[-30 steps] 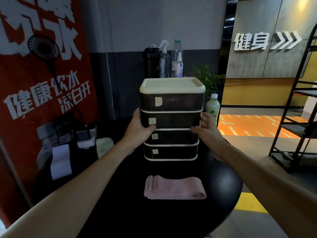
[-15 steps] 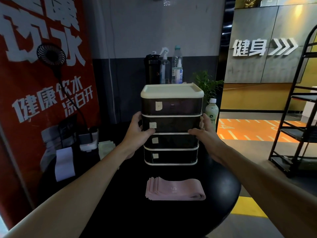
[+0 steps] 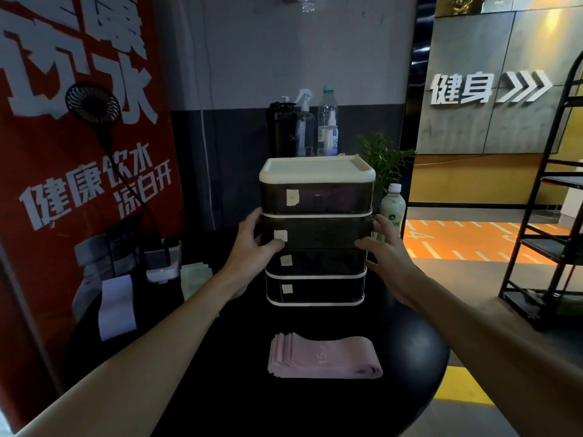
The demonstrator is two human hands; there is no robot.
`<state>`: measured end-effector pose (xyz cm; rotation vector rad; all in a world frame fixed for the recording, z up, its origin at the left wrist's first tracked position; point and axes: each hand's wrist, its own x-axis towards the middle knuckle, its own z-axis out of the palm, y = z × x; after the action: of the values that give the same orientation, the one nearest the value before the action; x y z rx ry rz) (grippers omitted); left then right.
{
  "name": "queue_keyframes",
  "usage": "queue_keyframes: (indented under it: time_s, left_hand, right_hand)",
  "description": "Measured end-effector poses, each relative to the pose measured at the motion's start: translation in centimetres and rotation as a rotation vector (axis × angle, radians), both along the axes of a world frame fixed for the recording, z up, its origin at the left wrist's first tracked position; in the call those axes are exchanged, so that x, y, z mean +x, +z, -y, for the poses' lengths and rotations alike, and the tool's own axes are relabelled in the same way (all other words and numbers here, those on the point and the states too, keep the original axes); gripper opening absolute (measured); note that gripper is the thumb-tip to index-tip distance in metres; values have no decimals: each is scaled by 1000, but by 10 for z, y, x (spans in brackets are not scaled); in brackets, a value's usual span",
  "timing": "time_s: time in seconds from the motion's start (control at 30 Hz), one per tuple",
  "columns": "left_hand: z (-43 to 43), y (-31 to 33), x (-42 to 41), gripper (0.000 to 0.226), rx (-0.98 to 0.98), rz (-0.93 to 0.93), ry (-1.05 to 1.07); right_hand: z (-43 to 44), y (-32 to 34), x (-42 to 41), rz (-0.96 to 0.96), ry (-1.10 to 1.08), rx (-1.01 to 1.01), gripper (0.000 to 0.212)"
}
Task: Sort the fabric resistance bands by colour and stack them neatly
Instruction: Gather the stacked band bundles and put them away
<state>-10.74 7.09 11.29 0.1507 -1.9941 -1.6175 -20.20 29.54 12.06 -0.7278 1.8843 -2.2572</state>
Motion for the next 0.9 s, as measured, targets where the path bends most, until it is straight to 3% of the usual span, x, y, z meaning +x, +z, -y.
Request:
queue_keyframes:
  time_s: [0.33,0.8,0.9]
  left_hand:
    - [-6,-5,26,81,-80,-16,3]
    - [-20,-13,56,70,-120,-67,7]
    - [-22,-18,61,67,-98,-53,59]
  right_hand:
    - [-16,-7,21,-81,25,18,50]
    - [-31,-17,36,-50,-20,28,71]
    - [-36,-25,41,-51,-37,44,59]
